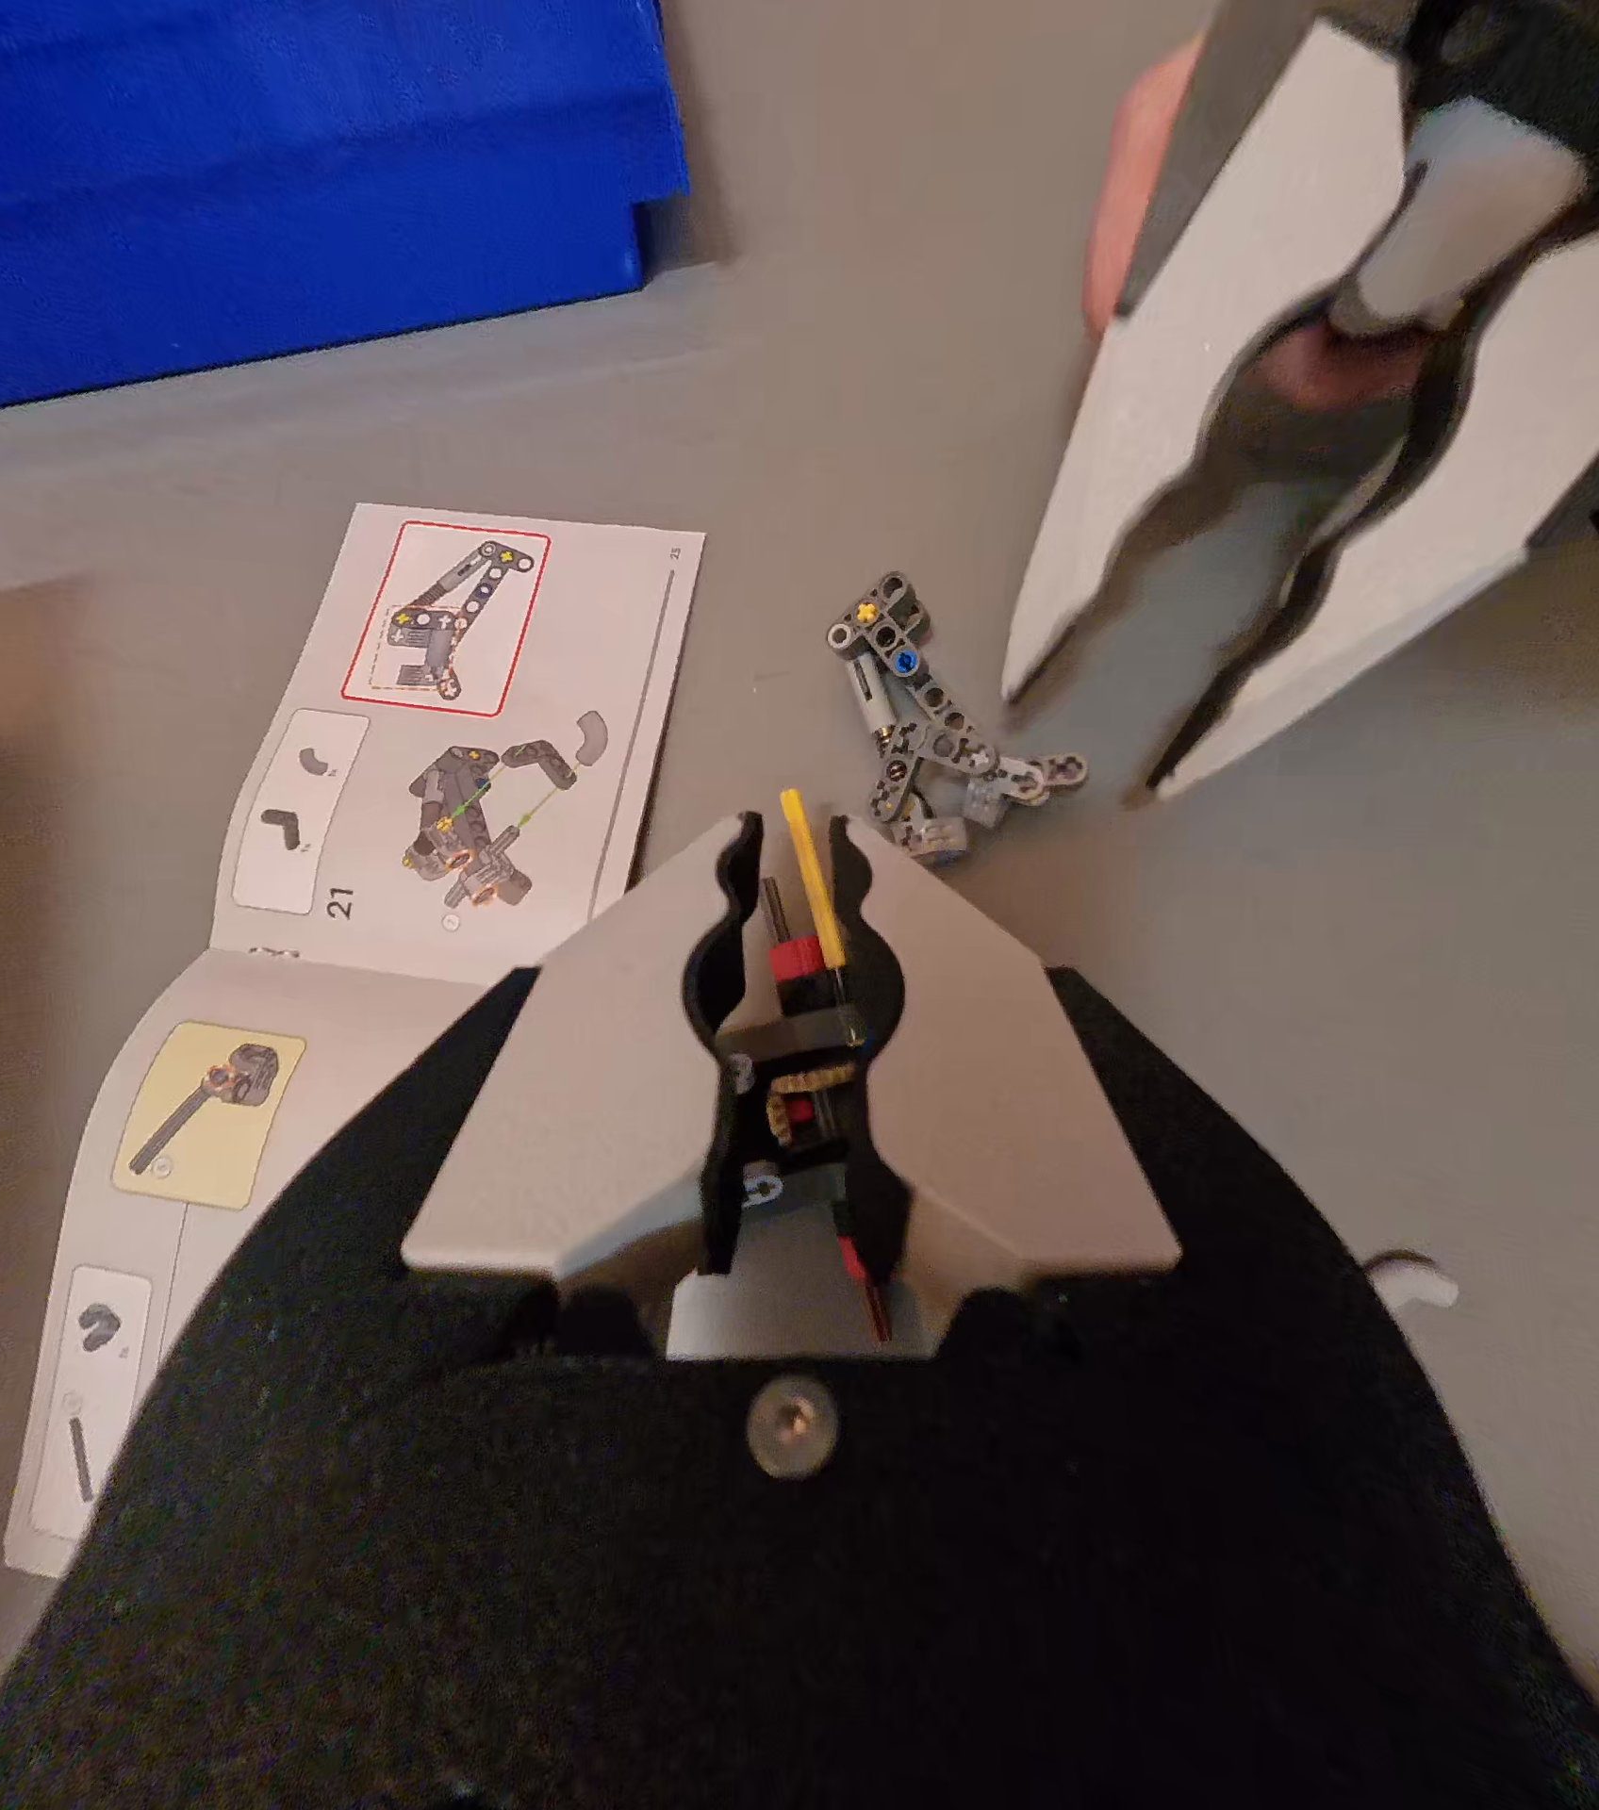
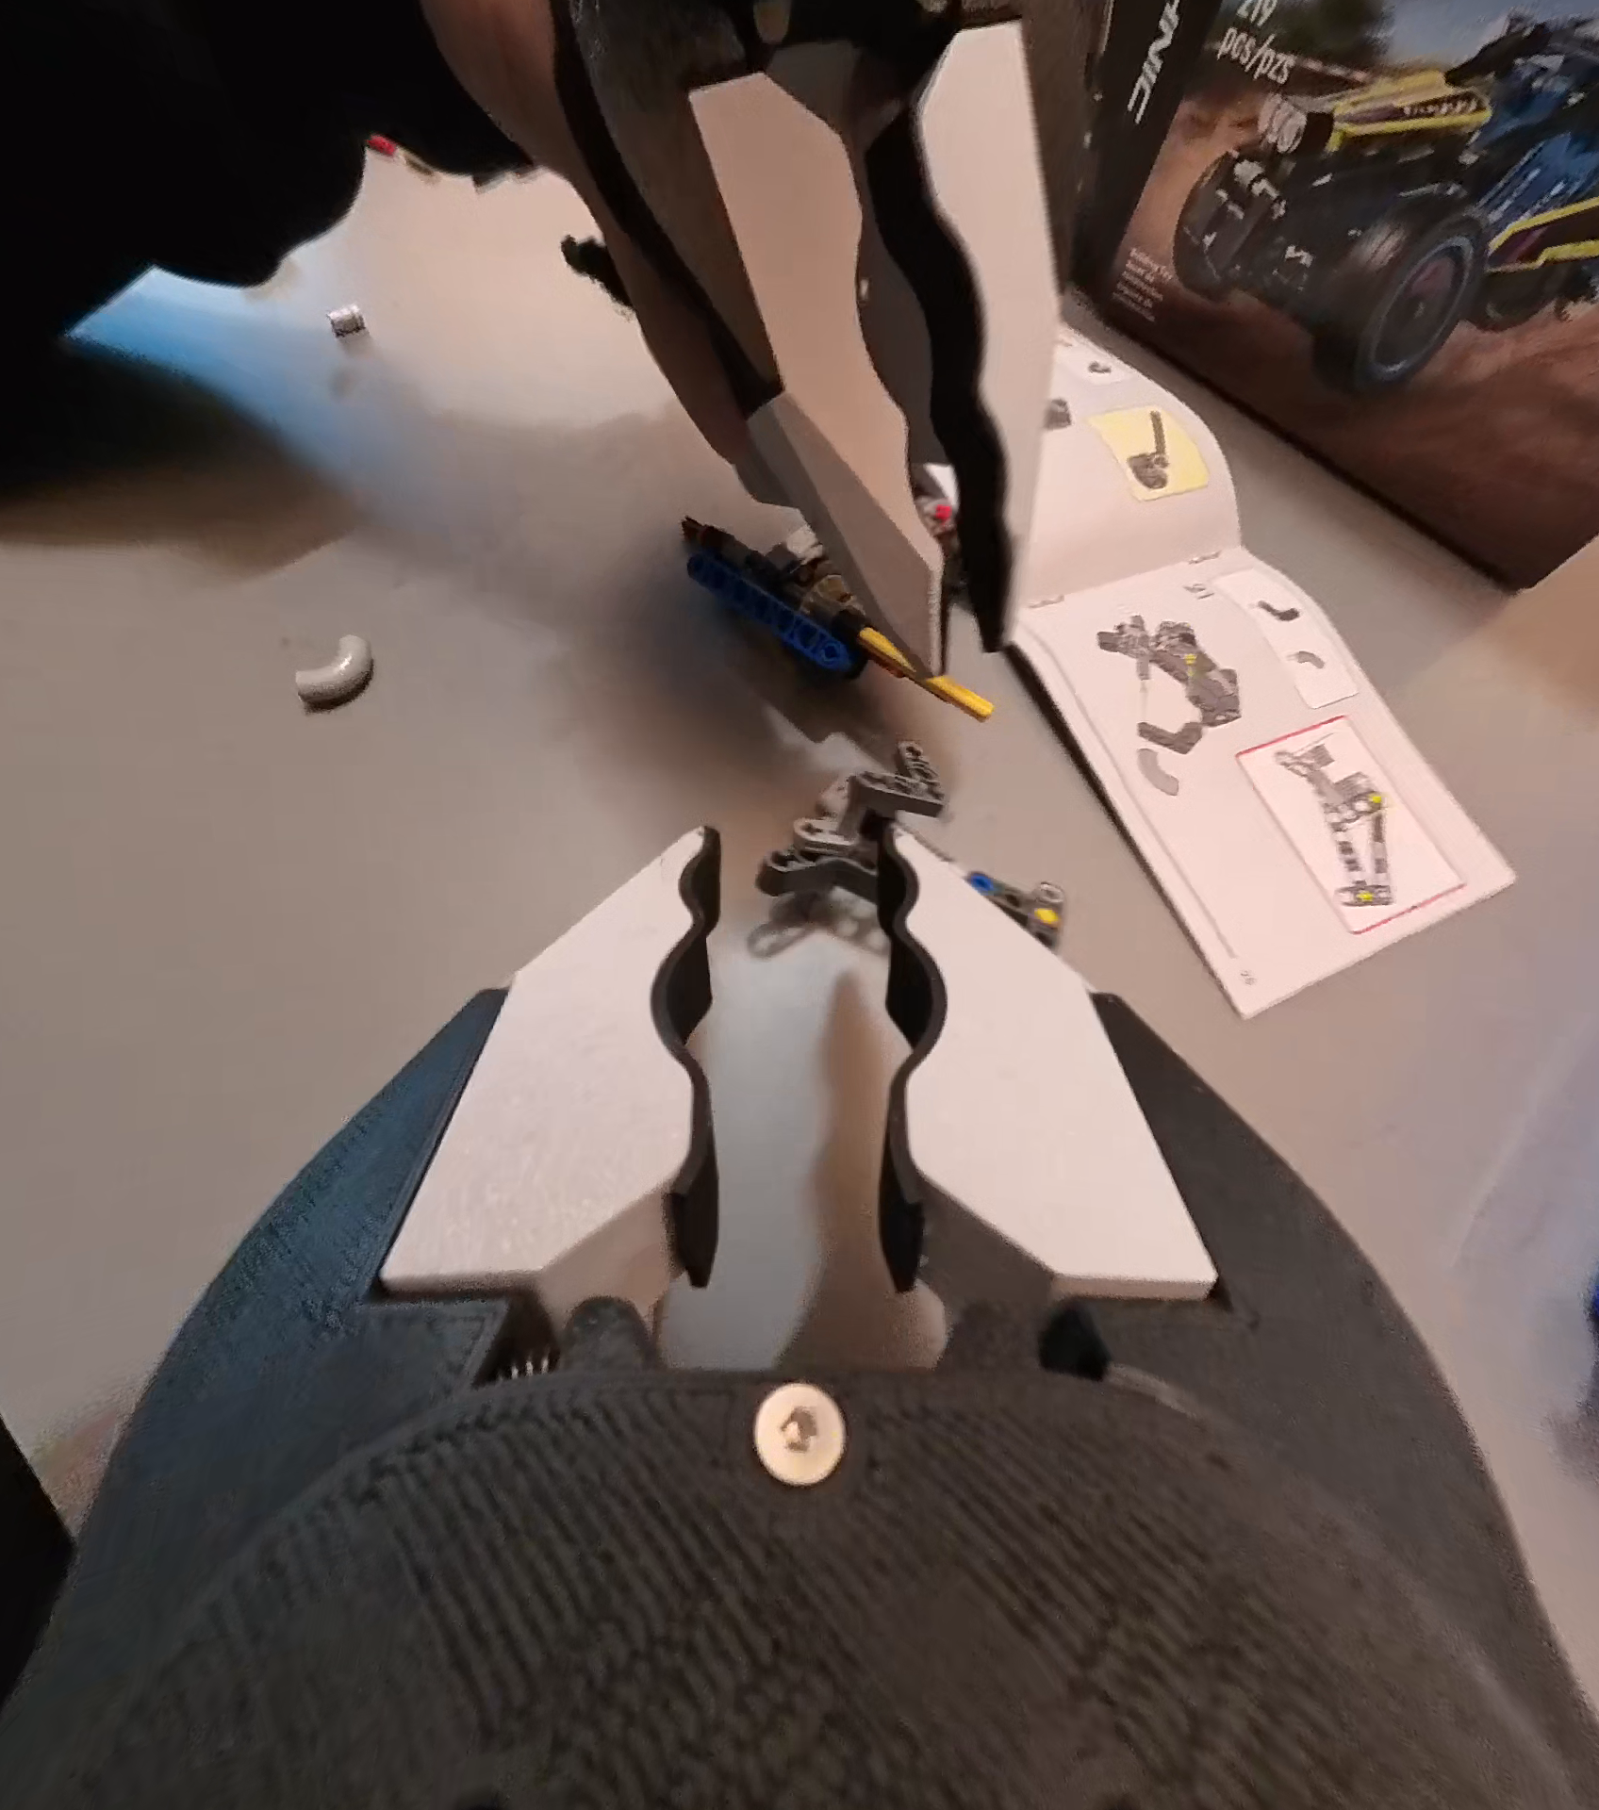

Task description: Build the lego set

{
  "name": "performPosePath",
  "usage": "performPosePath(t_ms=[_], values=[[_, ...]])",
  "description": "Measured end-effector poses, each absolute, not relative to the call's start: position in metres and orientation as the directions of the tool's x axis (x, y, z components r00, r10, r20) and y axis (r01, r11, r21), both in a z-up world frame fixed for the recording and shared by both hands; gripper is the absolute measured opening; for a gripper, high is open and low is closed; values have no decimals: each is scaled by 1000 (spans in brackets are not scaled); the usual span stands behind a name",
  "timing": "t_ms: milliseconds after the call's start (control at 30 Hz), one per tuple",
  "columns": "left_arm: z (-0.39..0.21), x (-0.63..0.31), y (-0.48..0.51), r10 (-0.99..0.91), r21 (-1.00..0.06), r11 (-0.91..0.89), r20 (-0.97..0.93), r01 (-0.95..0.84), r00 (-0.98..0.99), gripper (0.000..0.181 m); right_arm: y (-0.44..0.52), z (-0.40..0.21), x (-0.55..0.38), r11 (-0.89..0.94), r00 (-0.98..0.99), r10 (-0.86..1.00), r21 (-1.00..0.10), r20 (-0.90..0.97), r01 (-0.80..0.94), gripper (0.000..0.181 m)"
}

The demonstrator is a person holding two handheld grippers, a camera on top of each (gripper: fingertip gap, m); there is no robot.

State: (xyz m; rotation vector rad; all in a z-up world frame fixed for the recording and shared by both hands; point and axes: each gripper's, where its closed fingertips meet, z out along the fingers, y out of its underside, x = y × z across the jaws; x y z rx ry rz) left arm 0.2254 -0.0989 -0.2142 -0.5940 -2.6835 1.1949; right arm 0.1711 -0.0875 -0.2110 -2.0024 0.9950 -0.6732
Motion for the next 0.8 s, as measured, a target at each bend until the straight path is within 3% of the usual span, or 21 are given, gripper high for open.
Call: performPosePath(t_ms=[133,267,500,600,700,800], values=[[-215,225,-99,426,-742,600,-19,298,-905,11,-108,-190,175,-365,568,-814,-870,124,-333,27],[-220,218,-98,493,-722,606,12,333,-870,15,-111,-194,174,-512,689,-677,-837,258,-191,35],[-225,211,-93,515,-686,635,33,355,-857,15,-100,-187,191,-515,741,-618,-847,261,-131,18],[-220,207,-88,474,-679,643,-11,354,-881,22,-97,-208,185,-649,815,-505,-748,284,-141,32],[-218,203,-85,435,-706,635,-7,312,-901,19,-103,-217,184,-734,840,-409,-675,356,-71,30],[-216,205,-87,297,-729,666,66,157,-953,19,-112,-213,189,-769,832,-360,-639,422,-8,22]])
